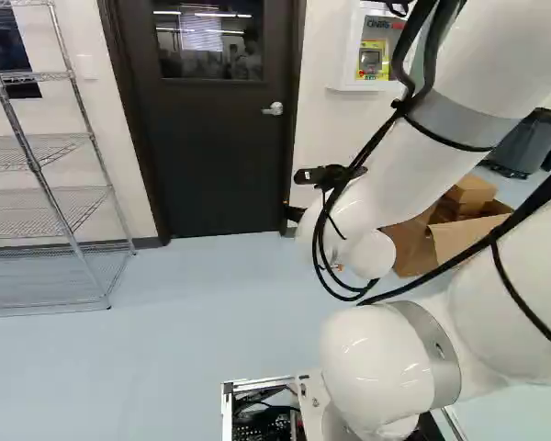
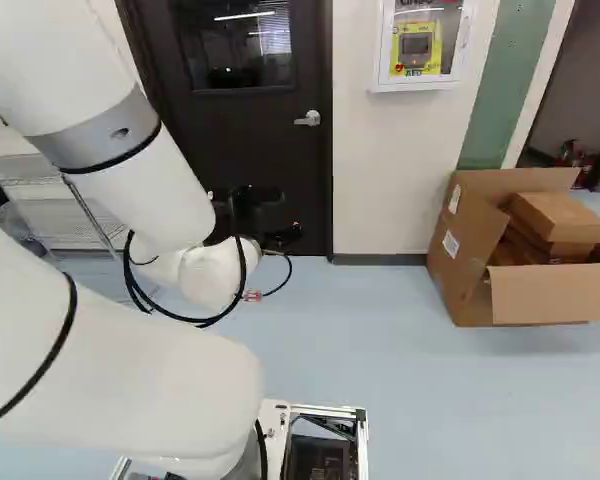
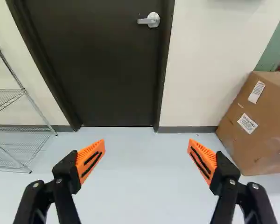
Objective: Open the door and move inside
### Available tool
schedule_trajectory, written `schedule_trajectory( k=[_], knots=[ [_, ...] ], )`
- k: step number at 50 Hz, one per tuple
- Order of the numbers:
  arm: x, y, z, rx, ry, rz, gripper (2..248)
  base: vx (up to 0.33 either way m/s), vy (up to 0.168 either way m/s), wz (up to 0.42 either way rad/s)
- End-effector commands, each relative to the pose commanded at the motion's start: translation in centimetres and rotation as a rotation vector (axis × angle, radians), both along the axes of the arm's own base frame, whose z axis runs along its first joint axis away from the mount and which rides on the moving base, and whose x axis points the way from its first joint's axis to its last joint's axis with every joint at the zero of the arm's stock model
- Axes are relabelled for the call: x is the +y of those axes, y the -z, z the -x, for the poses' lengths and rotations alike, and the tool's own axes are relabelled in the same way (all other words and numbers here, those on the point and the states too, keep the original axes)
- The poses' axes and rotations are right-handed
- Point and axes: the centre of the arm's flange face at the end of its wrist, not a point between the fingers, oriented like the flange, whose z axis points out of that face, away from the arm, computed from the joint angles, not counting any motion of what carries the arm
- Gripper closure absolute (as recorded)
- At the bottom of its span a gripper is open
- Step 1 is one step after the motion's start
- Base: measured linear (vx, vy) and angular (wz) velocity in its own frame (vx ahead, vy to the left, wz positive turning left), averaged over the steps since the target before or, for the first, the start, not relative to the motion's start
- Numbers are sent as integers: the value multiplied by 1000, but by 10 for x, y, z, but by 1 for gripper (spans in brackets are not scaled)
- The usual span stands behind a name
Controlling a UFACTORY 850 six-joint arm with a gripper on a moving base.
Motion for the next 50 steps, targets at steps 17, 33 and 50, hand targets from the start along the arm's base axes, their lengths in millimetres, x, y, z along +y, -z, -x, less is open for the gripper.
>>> schedule_trajectory(
  k=[17, 33, 50],
  knots=[
    [0, 0, 0, 0, 0, 0, 3, 139, 0, -14],
    [0, 0, 0, 0, 0, 0, 3, 188, 32, -30],
    [0, 0, 0, 0, 0, 0, 3, 206, 46, -25]
  ],
)
